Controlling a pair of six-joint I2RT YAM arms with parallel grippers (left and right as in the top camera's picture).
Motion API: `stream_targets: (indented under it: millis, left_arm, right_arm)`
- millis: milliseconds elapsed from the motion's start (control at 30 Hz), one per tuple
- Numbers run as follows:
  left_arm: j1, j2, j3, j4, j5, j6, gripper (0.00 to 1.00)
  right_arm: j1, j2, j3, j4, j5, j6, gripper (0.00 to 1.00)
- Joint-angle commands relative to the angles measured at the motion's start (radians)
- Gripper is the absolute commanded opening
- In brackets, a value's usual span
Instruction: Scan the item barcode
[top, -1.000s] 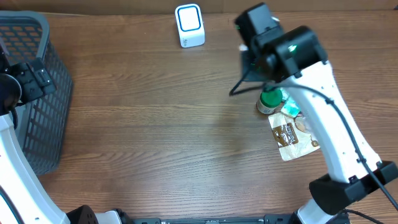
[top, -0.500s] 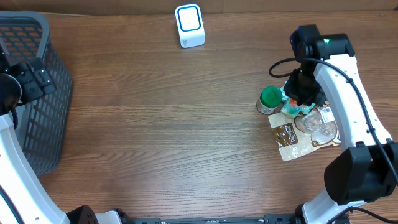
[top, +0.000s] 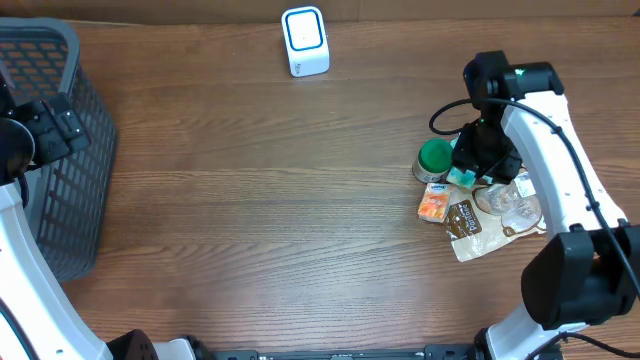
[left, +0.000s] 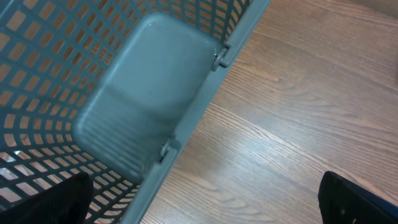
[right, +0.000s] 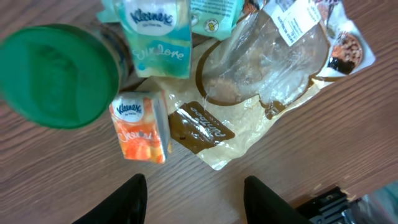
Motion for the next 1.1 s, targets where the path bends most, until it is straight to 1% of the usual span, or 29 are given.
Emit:
stream_targets:
  millis: [0,167,233,267,300,333,367,567,733,933,1067]
  left_arm:
    - [0.003,0.001,0.013,0.002,-0.008,0.019,1.0]
    - [0.003,0.001,0.013,0.002,-0.008,0.019,0.99]
    - [0.003,0.001,0.013,0.001,-0.008,0.019,1.0]
    - [0.003,0.001,0.013,0.002,-0.008,0.019,1.0]
    - [0.003,0.001,0.013,0.001,-0.008,0.019,1.0]
    - [0.003,0.001,0.013,0.002,-0.008,0.019,1.0]
    - [0.003,0.001,0.013,0.002,-0.008,0.019,0.99]
    - [0.003,0.001,0.013,0.001,-0.008,0.019,1.0]
    - [0.003,0.001,0.013,0.002,-0.008,0.019,0.99]
    - [0.003,0.001,0.013,0.002,-0.008,0.019,1.0]
    - [0.003,0.001,0.013,0.001,-0.008,0.019,0.99]
  right_arm:
    - [0.014,-0.114,0.075,-0.011,-0.026,-0.06,0.5]
    - [0.039,-0.284,0.126,-0.02,-0.099,-0.106,0.5]
    - [0.046,-0.366,0.143,-0.022,-0.134,-0.106,0.51]
    - [0.048,-0.406,0.148,-0.023,-0.152,-0.106,0.53]
    - [0.05,-0.451,0.15,-0.024,-0.174,-0.106,0.59]
    - [0.051,-0.491,0.151,-0.023,-0.19,-0.106,0.73]
    - [0.051,-0.534,0.151,-0.016,-0.2,-0.106,1.0]
    - [0.051,-0.713,0.151,0.01,-0.201,-0.106,1.0]
    - [0.051,-0.795,0.151,-0.007,-0.2,-0.106,1.0]
    - [0.051,-0.824,0.151,-0.049,-0.162,-0.106,1.0]
    - [0.051,-0.821,0.136,-0.029,-0.09,-0.106,1.0]
